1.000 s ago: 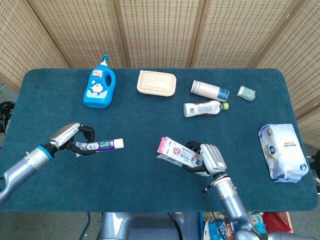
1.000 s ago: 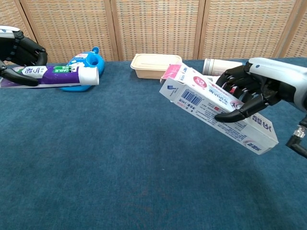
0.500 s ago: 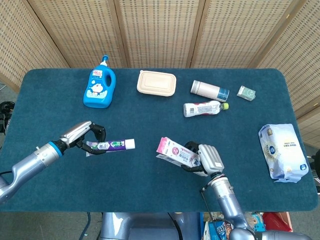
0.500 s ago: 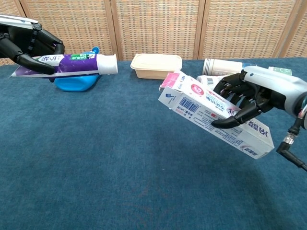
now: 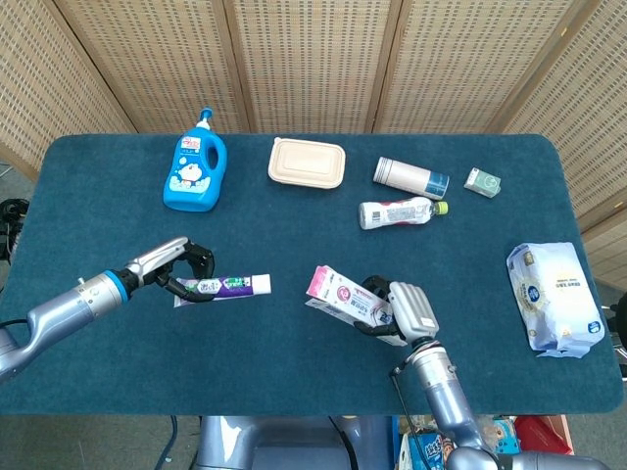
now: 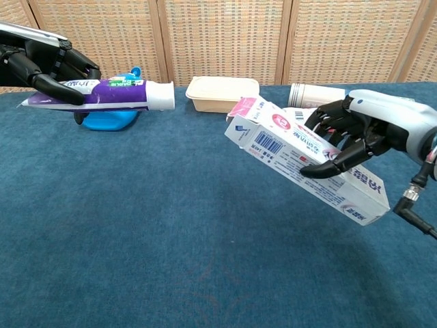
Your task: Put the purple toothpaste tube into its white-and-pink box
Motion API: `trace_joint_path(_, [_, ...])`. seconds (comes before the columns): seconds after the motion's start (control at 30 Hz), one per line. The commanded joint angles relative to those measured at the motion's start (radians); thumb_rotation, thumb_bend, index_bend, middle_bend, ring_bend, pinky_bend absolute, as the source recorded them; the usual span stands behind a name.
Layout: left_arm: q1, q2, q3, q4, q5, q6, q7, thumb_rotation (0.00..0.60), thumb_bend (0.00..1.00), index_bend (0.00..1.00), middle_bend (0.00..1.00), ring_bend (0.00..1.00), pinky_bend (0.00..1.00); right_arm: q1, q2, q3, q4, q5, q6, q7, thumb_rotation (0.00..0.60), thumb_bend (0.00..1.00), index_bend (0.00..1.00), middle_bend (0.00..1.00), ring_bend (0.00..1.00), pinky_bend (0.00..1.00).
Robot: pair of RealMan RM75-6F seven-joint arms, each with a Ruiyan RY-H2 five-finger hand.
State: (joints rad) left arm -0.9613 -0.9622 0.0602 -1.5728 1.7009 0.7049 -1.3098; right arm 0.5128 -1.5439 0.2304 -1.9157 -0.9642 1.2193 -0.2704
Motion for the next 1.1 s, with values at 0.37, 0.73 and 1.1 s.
trace_joint_path(0.37, [-0.069,-0.003,-0.01,-0.036,-0.056,-0.115,0.105,0.6,0.54,0.93,0.67,0.48,0.43,-0.002,-0.009,0.0,0.005,-0.012,0.017,-0.005,0.6,0.24,0.68,0.59,0.48,0.48])
trace_joint_path(0.73, [-0.073,-0.003,-0.065,-0.099,-0.174,-0.136,0.266,0.6,0.54,0.93,0.67,0.48,0.43,-0.006,0.005,-0.007,-0.044,-0.029,0.031,-0.02,0.6,0.24,0.68,0.59,0.48,0.48])
trace_joint_path(1.1, [-0.065,-0.029,-0.109,-0.123,-0.321,-0.173,0.456,0.6,0.54,0.93,0.67,0.48,0.43,-0.004,0.007,-0.014,-0.069,-0.032,0.031,-0.035,0.6,0.24,0.68,0.59,0.48,0.48])
